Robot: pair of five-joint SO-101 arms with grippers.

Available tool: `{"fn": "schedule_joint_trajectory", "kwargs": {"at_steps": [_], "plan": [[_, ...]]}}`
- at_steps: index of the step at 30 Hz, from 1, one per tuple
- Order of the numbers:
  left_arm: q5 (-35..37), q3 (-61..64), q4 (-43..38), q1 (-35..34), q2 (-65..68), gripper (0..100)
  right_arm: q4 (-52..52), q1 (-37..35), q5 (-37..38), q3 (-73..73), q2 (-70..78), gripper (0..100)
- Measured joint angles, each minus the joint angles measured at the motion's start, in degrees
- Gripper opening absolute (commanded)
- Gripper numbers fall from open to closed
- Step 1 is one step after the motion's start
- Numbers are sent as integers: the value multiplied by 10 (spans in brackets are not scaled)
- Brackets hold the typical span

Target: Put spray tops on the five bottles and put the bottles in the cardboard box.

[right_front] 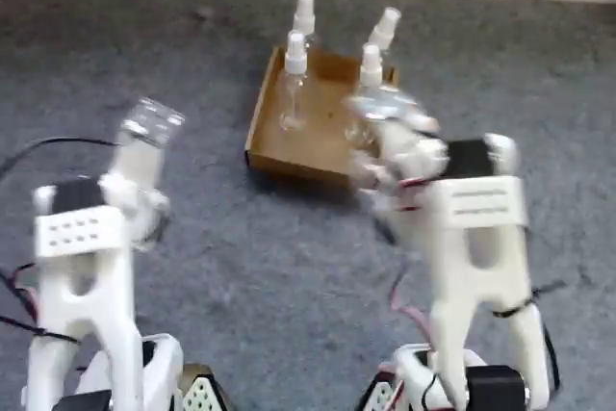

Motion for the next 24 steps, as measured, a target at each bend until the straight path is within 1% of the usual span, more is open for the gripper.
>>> {"fn": "schedule_joint_trajectory", "kwargs": {"at_steps": [2, 4, 6, 8, 10, 13, 15, 18, 21, 24], "plan": [[26, 15, -2, 52, 0, 4, -61, 108, 52, 40, 7, 3], [56, 26, -17, 96, 0, 4, -125, 195, 81, 69, 33, 3], [84, 36, -33, 133, -1, 4, -182, 258, 95, 81, 78, 4], [105, 47, -42, 155, -1, 4, -229, 294, 99, 81, 135, 6], [116, 57, -55, 164, -1, 5, -259, 307, 102, 81, 193, 7], [120, 62, -78, 168, 18, 5, -274, 310, 105, 81, 255, 10], [120, 62, -94, 168, 52, 5, -278, 310, 105, 81, 265, 43], [120, 62, -131, 168, 107, 14, -280, 310, 105, 81, 267, 128], [120, 62, -154, 170, 153, 98, -280, 310, 105, 81, 267, 191], [120, 62, -159, 170, 168, 164, -280, 310, 105, 81, 267, 211]]}}
